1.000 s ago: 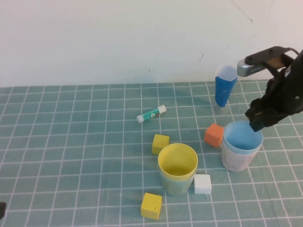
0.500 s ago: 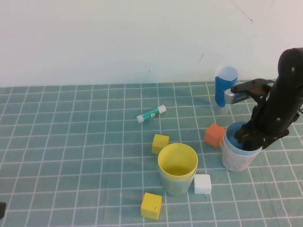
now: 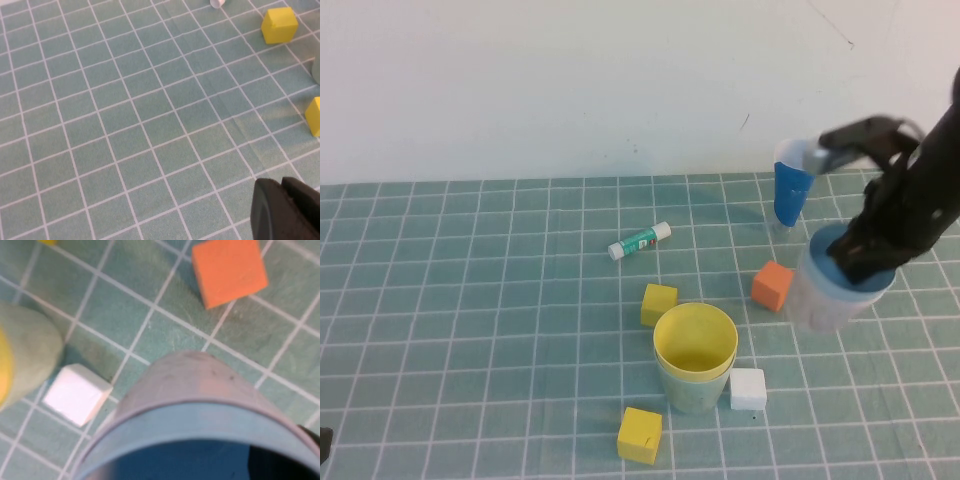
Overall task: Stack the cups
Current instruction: Pick up the pink cup, then place the pink cup on the yellow cup
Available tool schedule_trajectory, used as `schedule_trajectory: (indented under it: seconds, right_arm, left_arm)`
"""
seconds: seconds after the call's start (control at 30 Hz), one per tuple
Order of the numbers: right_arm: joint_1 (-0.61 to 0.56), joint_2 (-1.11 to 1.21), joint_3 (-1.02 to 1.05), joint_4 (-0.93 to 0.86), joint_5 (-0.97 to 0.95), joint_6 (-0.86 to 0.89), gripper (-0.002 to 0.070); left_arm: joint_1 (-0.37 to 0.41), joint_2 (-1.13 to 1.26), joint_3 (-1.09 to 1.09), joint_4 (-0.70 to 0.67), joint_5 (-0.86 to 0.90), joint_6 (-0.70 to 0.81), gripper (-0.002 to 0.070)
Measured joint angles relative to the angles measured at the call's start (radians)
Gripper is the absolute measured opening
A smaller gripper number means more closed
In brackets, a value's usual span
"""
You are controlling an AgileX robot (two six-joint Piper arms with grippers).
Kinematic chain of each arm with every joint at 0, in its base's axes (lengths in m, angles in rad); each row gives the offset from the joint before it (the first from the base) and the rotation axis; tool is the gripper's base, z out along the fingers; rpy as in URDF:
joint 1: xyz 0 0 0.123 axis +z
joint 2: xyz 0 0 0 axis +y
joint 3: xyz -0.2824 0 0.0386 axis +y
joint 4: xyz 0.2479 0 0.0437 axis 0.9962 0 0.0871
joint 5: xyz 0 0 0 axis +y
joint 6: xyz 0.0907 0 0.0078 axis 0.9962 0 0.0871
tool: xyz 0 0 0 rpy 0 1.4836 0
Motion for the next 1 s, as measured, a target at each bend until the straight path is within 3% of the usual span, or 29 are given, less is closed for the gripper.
schedule_trajectory:
  seconds: [0.17, 0.33, 0.6, 1.0]
  right_arm:
    - [0.013, -0.120, -0.090, -0.011, 0.122, -0.011, 0.0045]
    - [0.115, -0.154, -0.223, -0.014, 0.241, -0.025, 0.0044]
    - [0.281, -0.074, -0.270, -0.050, 0.248, 0.001, 0.0044]
    - [0.333, 0.075, -0.270, -0.066, 0.150, 0.030, 0.0047]
  left_arm:
    - [0.000, 0.000, 0.000, 0.000, 0.000, -0.002, -0.0003]
    - [0.000, 0.000, 0.000, 0.003, -0.014, 0.000, -0.0003]
    - [0.000, 0.000, 0.000, 0.003, -0.025, 0.005, -0.0003]
    - [0.000, 0.000, 0.000, 0.006, -0.025, 0.060, -0.0003]
